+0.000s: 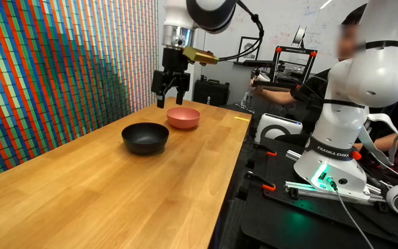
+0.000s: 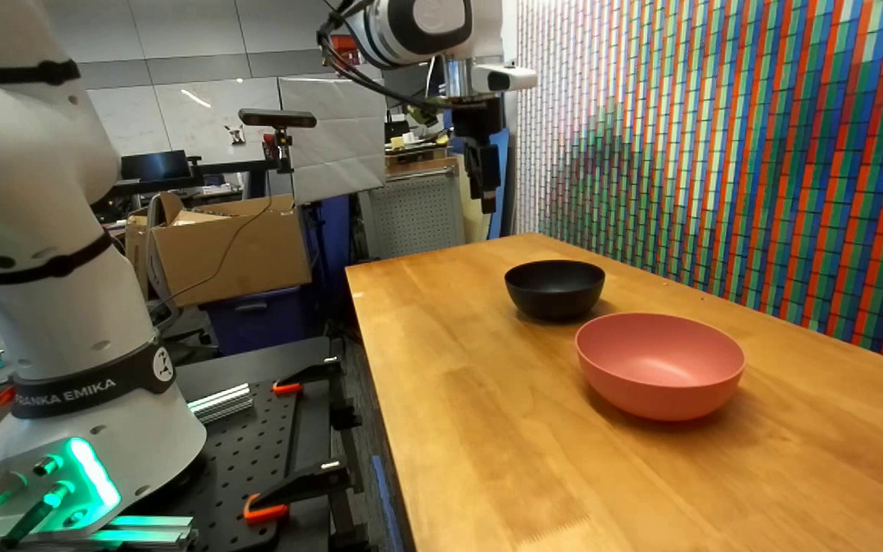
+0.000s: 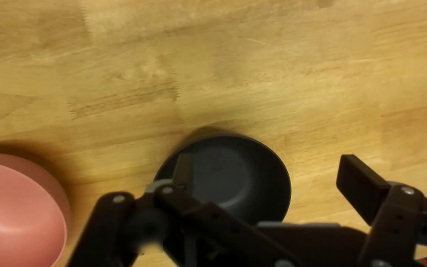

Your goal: Put the black bowl on top of the pink bowl

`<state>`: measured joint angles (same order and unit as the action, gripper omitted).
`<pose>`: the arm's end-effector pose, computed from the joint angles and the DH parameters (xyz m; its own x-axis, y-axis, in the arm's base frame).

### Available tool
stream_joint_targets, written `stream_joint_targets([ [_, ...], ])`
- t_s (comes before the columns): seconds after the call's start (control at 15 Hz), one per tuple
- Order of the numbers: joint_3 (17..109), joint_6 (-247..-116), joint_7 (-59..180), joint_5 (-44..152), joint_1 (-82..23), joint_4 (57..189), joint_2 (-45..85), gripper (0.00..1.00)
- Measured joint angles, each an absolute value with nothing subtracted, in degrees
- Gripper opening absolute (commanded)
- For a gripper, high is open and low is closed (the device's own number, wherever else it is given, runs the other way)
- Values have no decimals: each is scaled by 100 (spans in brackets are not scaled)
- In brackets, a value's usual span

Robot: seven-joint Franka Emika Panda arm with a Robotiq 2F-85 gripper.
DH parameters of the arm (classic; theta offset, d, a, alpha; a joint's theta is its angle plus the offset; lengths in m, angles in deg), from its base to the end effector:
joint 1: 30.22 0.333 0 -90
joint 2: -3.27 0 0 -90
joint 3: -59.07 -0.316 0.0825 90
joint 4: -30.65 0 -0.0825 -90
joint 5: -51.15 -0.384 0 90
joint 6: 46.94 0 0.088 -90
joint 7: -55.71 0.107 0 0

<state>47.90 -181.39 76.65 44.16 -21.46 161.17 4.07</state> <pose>0.4916 0.1801 0.3544 0.9948 -0.1014 0.0137 -0.0994 -0.9894 -0.1060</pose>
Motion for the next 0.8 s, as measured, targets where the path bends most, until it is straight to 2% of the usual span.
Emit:
stream_joint_targets([
  [0.53, 5101, -18565, 9026, 5347, -1323, 14055, 3107, 100],
  [0.6, 5181, -18566, 9097, 5348, -1189, 13785, 3377, 96],
  [0.67, 5255, -18565, 9147, 5348, -1077, 13549, 3602, 74],
  [0.8, 5397, -18552, 9216, 5348, -894, 13132, 3960, 69],
])
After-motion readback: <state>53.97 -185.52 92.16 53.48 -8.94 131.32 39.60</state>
